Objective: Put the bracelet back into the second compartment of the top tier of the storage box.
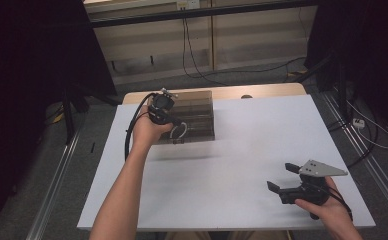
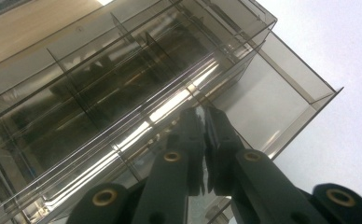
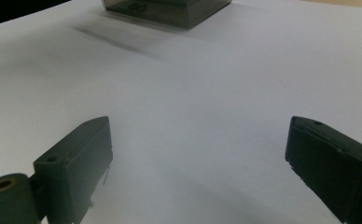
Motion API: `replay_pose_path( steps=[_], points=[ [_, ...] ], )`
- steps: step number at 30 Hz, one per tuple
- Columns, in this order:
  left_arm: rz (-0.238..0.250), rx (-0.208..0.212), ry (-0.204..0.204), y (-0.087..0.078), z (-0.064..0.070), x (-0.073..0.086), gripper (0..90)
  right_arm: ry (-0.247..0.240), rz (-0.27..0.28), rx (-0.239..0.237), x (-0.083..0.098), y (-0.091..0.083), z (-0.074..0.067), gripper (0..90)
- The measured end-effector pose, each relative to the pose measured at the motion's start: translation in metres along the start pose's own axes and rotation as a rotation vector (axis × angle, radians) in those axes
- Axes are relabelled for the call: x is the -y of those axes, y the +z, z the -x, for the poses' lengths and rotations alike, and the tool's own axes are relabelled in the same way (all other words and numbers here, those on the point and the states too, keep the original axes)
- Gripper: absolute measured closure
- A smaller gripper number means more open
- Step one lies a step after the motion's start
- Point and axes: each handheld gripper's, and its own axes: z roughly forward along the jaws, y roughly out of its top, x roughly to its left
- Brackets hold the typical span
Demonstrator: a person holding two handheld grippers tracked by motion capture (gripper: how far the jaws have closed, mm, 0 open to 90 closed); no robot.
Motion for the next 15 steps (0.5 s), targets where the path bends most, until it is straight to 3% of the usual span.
replay_pose_path(
  steps=[15],
  points=[
    [-0.004, -0.007, -0.013, 0.0066, -0.006, 0.0061, 86.4, -0.004, -0.002, -0.001, 0.0, 0.0002, -0.0001, 6.9]
  ],
)
